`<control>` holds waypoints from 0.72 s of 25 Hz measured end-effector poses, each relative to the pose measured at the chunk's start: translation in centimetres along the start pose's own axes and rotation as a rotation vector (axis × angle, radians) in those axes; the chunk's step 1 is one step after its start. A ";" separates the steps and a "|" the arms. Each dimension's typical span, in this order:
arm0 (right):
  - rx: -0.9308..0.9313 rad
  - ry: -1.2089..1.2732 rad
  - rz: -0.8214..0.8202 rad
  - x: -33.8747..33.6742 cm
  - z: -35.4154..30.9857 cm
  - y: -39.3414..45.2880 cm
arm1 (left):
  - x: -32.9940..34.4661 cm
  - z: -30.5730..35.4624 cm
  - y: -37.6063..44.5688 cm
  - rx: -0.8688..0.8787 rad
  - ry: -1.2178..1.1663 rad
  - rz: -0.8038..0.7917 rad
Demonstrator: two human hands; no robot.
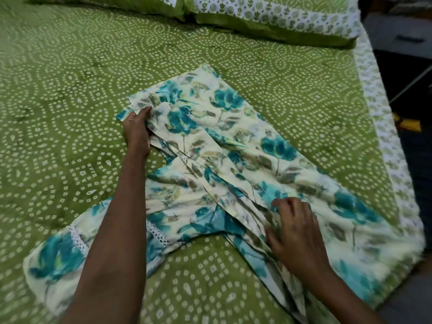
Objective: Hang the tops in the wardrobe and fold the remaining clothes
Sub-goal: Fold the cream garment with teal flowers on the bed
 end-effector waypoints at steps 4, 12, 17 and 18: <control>0.140 0.440 -0.083 -1.0 1.7 0.3 | -0.9 1.5 0.2 -0.018 0.292 0.070; -0.039 0.508 -0.323 1.8 -0.2 -4.1 | -3.1 -1.0 5.1 -0.239 0.012 -0.042; -0.027 0.585 -0.383 2.4 -0.2 -4.1 | -0.9 -1.2 -5.5 -0.284 -0.180 -0.214; 0.006 0.652 -0.402 2.5 0.1 -4.0 | -1.3 -1.9 -6.5 -0.288 -0.173 -0.203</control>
Point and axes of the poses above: each hand's wrist, its own y-axis towards the middle knuckle, its own x-axis out of the palm, z = x × y, the point moved 7 cm from there along y, towards the middle knuckle, and after that the axes turned 6 degrees about -z, right-handed, at the moved point
